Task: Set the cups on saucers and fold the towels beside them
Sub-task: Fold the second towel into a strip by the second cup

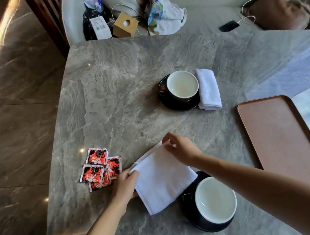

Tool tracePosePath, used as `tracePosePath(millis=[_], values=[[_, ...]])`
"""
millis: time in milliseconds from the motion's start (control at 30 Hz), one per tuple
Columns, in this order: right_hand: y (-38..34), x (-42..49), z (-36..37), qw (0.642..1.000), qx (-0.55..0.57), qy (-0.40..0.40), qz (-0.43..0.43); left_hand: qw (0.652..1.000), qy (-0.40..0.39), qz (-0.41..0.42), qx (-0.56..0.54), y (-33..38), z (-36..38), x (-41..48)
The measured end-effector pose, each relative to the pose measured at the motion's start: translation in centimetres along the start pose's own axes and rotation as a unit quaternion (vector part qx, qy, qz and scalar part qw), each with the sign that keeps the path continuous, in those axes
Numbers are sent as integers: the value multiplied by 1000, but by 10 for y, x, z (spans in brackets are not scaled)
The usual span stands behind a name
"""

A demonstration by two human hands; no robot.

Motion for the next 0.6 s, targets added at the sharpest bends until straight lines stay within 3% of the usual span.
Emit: tracePosePath(millis=[233,500,600], values=[[-4,10,5,999,-41,27,3,986,2,67,151,5,-9,6],[-5,11,8,998,-44,43,0,974,32,92,206,4,-11,3],[-9,4,0,996,-40,53,-52,946,98,150,269,9,-17,-12]])
Point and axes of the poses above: each hand's wrist, its own x-axis towards the middle knuckle, its own z-axis out of the palm, y = z × x, the point moved 6 cm from there along x, towards the middle knuckle, and after that the axes turned 6 degrees about z, right-handed, at the moved point
